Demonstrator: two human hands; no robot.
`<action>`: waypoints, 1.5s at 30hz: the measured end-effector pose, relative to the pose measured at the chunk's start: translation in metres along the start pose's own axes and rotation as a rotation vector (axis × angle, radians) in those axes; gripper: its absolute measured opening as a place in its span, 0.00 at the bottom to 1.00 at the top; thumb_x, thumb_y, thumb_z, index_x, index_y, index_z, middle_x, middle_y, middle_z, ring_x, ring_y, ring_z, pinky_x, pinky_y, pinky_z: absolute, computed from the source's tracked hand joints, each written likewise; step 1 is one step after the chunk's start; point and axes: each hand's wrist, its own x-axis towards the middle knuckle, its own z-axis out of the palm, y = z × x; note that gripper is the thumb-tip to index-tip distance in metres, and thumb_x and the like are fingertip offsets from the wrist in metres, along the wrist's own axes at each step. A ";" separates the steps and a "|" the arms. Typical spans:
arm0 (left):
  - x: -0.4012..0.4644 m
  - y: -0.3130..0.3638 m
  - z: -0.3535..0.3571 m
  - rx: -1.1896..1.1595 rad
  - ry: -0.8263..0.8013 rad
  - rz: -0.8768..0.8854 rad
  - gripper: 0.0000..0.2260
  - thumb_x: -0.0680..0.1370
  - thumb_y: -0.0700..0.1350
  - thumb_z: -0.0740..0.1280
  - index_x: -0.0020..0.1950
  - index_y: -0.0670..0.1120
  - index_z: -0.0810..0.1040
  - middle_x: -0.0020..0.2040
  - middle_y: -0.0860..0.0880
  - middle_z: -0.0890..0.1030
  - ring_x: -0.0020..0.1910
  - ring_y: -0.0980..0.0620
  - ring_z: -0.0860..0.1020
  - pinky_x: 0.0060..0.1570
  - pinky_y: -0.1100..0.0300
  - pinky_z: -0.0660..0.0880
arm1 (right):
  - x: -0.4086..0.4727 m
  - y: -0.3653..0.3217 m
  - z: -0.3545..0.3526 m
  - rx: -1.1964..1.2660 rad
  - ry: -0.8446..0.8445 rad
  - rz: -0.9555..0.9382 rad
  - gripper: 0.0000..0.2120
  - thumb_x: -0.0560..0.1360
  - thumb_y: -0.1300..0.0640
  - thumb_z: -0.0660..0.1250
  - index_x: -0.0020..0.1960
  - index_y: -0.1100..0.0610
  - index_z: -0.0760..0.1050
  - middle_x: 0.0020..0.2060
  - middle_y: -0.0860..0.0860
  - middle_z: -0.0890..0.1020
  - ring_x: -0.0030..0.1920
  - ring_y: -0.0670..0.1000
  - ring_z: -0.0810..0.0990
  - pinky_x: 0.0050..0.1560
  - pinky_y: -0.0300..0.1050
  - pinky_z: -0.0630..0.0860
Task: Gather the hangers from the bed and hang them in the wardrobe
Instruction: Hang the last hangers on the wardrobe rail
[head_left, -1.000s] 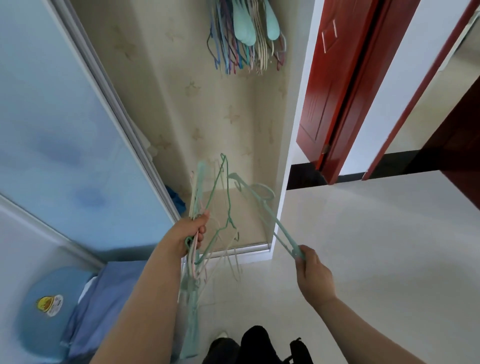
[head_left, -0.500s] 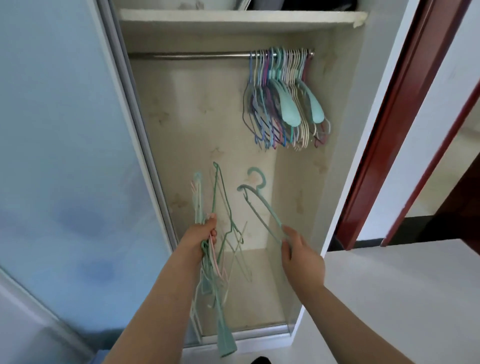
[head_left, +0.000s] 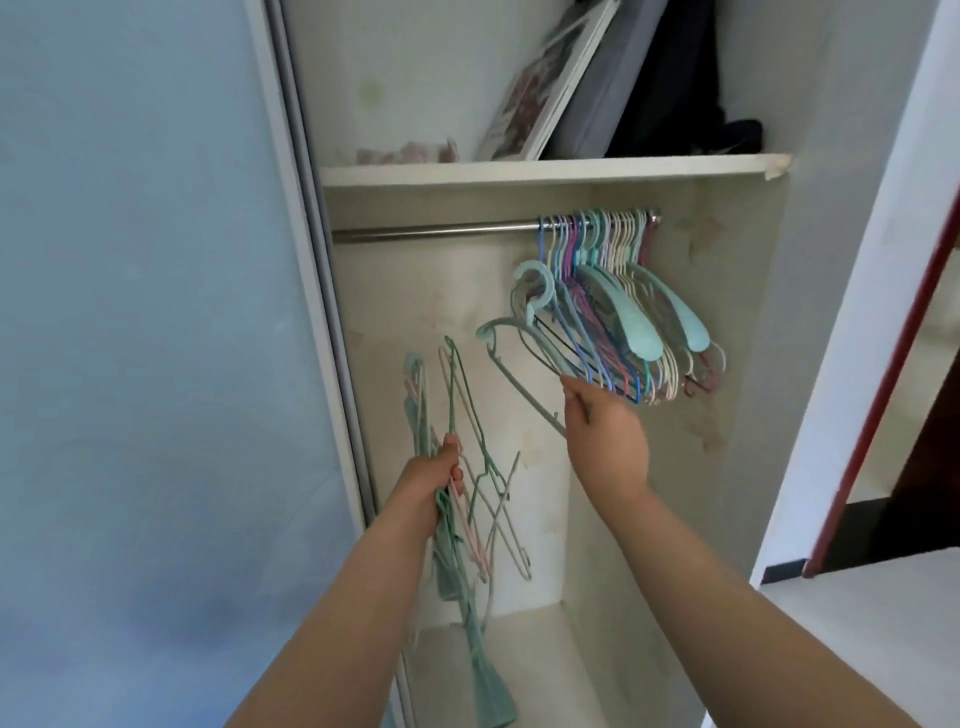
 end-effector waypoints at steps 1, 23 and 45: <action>0.003 0.006 0.001 -0.004 0.007 0.010 0.19 0.79 0.54 0.64 0.33 0.44 0.70 0.28 0.48 0.71 0.25 0.51 0.68 0.29 0.61 0.66 | 0.014 -0.008 -0.001 0.015 0.022 -0.016 0.15 0.81 0.54 0.57 0.65 0.48 0.75 0.55 0.52 0.81 0.51 0.53 0.80 0.42 0.40 0.70; 0.028 0.045 0.000 -0.045 -0.047 0.015 0.14 0.73 0.55 0.73 0.41 0.47 0.74 0.26 0.52 0.70 0.22 0.55 0.67 0.26 0.64 0.64 | 0.138 -0.030 0.032 0.235 -0.098 0.188 0.17 0.76 0.69 0.54 0.60 0.66 0.75 0.58 0.65 0.78 0.52 0.68 0.78 0.49 0.64 0.78; 0.024 -0.004 -0.010 -0.246 -0.251 0.018 0.16 0.67 0.54 0.75 0.34 0.50 0.69 0.22 0.53 0.64 0.17 0.58 0.62 0.18 0.67 0.60 | -0.073 0.034 0.076 0.786 -0.845 0.907 0.13 0.76 0.56 0.65 0.60 0.57 0.76 0.62 0.53 0.75 0.59 0.63 0.75 0.52 0.54 0.79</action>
